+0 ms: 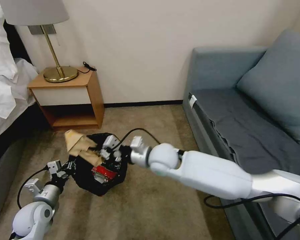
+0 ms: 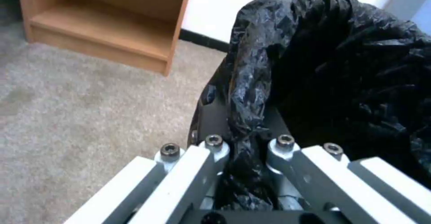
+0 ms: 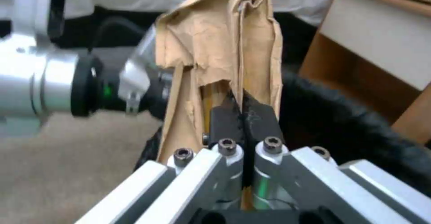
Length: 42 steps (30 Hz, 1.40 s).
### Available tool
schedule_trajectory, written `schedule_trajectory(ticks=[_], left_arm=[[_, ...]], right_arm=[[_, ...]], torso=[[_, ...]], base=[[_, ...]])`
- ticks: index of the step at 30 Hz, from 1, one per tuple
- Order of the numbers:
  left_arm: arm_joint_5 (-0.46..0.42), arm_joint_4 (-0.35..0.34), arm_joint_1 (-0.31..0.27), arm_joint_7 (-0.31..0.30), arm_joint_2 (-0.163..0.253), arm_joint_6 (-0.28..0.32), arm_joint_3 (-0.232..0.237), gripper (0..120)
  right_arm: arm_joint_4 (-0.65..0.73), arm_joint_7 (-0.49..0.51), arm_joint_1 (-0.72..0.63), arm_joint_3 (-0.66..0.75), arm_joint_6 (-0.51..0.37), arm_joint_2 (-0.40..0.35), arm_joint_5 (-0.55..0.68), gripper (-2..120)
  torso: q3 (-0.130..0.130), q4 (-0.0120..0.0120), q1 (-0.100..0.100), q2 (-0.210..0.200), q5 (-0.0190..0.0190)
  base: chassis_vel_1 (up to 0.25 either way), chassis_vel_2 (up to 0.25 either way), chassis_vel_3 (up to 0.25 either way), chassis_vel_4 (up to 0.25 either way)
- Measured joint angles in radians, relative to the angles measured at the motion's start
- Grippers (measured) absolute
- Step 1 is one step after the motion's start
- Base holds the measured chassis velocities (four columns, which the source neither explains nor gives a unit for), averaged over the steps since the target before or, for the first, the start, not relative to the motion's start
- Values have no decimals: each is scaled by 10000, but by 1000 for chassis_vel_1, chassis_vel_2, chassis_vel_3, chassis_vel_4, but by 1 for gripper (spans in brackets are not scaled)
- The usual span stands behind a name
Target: Pick up the trash bin, then pick up the garbage on the floor and place it into the trash bin.
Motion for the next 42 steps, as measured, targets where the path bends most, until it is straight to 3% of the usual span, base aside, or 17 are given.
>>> schedule_trajectory(ticks=[7,17,22,25,26,31,36,40,42], left_arm=[[-46,-6,70,-57,-8,41,-77,4],[-216,2,64,-123,7,109,-39,4],[-343,24,107,-473,16,321,6,4],[-501,10,144,-891,-12,544,88,4],[-501,10,144,-891,-12,544,88,4],[-805,8,94,-1553,-74,811,279,4],[-996,-23,21,-1980,-81,1013,432,4],[-1343,-62,-51,-2456,-77,1211,583,4],[-1396,-40,-75,-2514,-85,1231,608,4]], right_arm=[[-820,17,-336,-195,-36,118,-808,4],[-1174,27,-642,3,-74,-174,-1259,42],[-830,381,-630,688,-79,-429,-1312,59],[-215,1260,-739,1615,-356,-1061,-1070,74],[-215,1260,-739,1615,-356,-1061,-1070,74],[1226,3003,-1552,3304,-1321,-2257,230,95],[2518,3836,-3028,5085,-1927,-3224,827,99],[4246,4233,-5682,8040,-2456,-4265,596,100],[4453,4241,-6094,8440,-2505,-4341,558,100]], torso=[[0,-2,0,0,0],[0,-3,0,0,1],[0,-1,0,0,1],[1,0,0,0,4],[1,0,0,0,4],[0,-3,0,0,4],[0,-3,0,0,7],[-1,-2,0,0,6],[-1,-5,0,0,2]], base=[[0,0,0,0],[0,0,0,0],[0,0,0,0],[0,0,0,0],[0,0,0,0],[0,0,0,0],[0,0,0,0],[0,0,0,0],[0,0,0,0]])
